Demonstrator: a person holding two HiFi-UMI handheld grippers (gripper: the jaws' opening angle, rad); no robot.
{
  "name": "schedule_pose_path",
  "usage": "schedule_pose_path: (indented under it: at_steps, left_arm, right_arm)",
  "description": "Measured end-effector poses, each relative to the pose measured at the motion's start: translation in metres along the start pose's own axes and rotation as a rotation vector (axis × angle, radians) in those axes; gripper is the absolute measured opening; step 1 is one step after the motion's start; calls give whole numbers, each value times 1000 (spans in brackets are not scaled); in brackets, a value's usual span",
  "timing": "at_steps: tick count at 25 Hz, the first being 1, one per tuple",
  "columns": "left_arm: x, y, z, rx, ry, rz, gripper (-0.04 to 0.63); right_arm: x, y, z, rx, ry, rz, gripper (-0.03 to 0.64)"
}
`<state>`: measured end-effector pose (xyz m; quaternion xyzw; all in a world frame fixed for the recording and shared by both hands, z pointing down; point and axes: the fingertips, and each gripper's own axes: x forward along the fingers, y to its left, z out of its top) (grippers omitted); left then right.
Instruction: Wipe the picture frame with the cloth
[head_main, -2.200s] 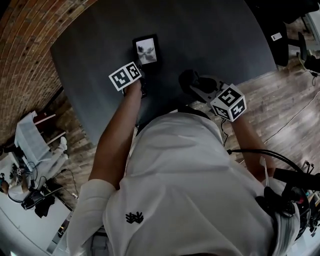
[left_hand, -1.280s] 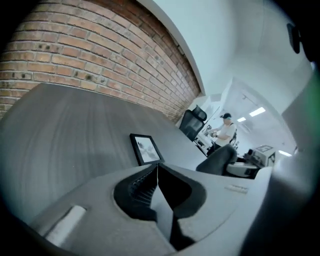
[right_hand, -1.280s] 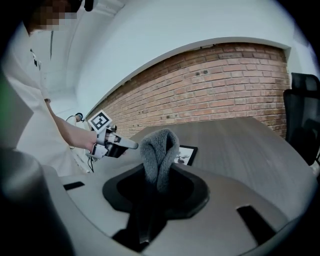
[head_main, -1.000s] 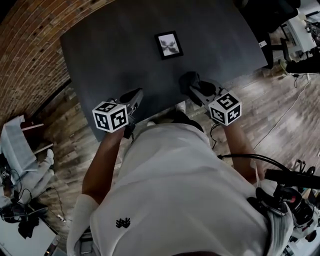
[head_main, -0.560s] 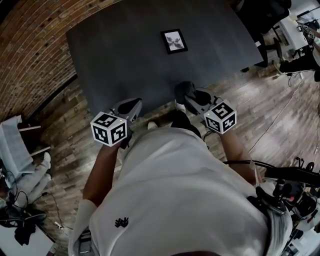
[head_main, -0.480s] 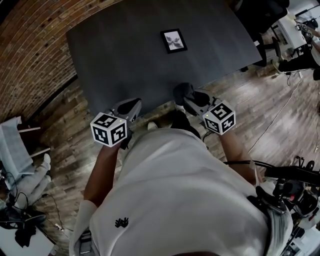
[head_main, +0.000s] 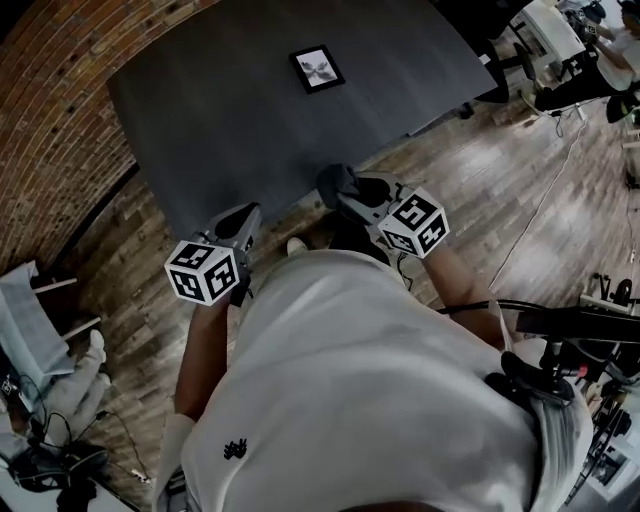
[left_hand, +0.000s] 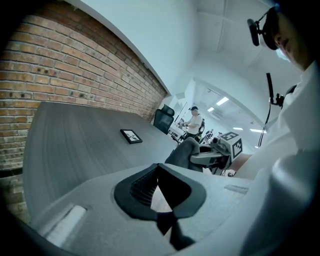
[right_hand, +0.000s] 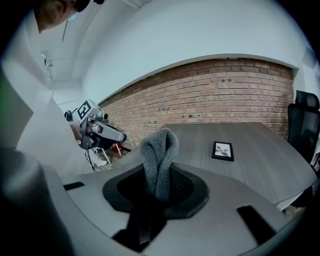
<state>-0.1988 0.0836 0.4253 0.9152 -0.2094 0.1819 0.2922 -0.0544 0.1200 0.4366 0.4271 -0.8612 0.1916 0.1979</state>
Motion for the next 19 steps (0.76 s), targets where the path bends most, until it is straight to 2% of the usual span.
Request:
schedule_pose_path:
  at_steps: [5,11,19]
  left_arm:
    - [2,6,-1,-3,3,38,12]
    - [6,-8,-14,4,23,27,12]
    - [35,-17,-12,23,56,16,12]
  right_arm:
    - [8,-6,3,-11,-10,23,107]
    - [-4,7,-7,-7,-8,23,107]
    - [-16,-8,-19,10,7,24,107]
